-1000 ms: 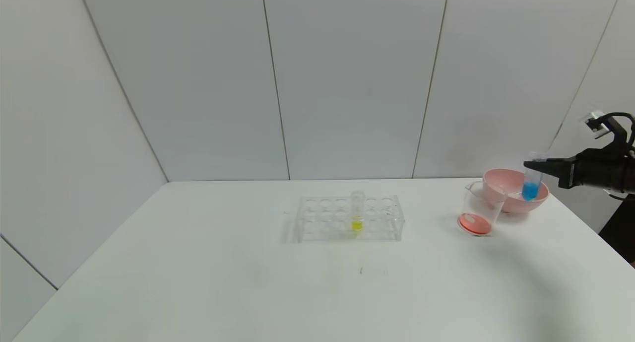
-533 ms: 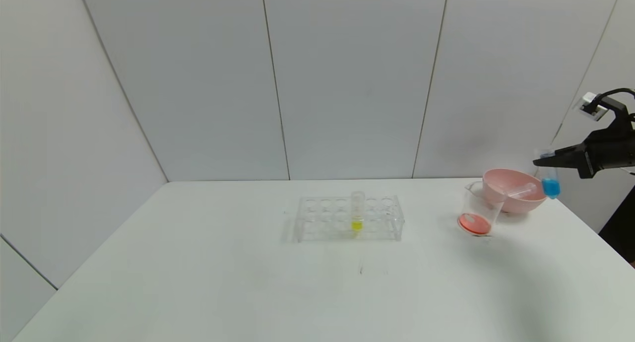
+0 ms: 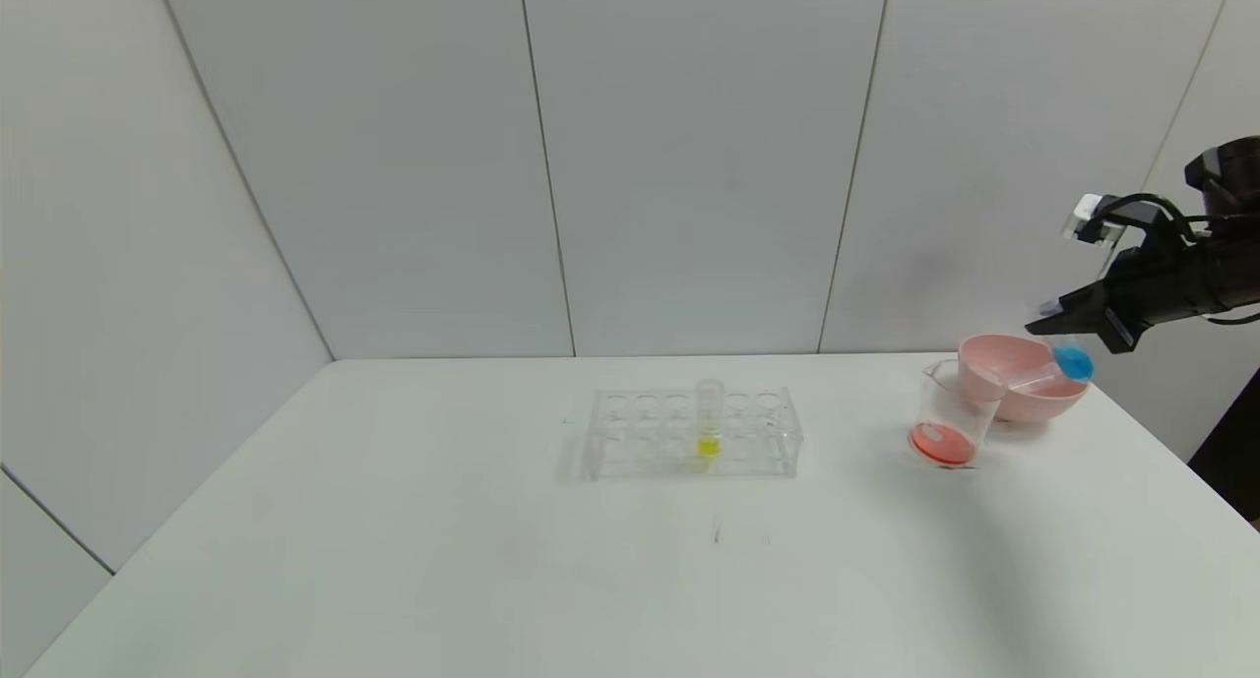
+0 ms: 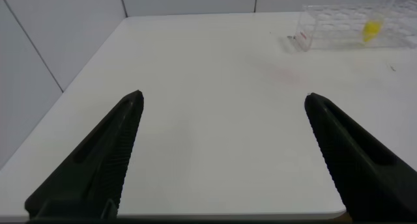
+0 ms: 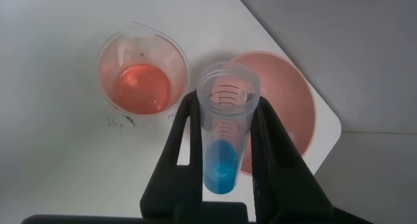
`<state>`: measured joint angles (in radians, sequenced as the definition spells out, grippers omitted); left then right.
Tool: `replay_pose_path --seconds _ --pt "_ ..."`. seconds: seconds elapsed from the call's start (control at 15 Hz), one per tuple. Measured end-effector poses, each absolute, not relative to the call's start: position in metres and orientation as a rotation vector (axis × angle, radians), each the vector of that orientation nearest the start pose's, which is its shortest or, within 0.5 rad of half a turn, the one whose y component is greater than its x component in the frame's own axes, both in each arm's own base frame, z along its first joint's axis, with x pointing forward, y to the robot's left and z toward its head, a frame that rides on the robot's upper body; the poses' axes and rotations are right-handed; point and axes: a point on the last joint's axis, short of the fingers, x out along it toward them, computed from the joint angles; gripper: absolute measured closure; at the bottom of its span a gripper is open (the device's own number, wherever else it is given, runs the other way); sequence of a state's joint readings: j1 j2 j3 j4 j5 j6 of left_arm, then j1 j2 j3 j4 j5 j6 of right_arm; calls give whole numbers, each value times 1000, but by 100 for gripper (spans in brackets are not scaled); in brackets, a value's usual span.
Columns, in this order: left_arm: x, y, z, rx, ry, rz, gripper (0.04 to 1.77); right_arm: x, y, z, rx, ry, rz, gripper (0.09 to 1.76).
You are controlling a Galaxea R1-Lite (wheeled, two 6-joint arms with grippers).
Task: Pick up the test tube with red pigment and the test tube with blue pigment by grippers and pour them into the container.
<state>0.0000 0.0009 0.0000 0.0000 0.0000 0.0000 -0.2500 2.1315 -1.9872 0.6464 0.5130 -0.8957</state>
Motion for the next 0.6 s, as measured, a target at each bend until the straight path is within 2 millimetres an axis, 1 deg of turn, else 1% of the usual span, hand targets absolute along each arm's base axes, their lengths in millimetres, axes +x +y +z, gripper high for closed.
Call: replay_pose_path --seconds 0.2,0.4,0.6 --pt "-23 0 75 0 1 0 5 408 -76 229 -626 600 545 136" --pt "-23 0 75 0 1 0 5 411 -61 228 -688 646 502 136" --pt "-23 0 75 0 1 0 5 410 -49 225 -765 718 479 136"
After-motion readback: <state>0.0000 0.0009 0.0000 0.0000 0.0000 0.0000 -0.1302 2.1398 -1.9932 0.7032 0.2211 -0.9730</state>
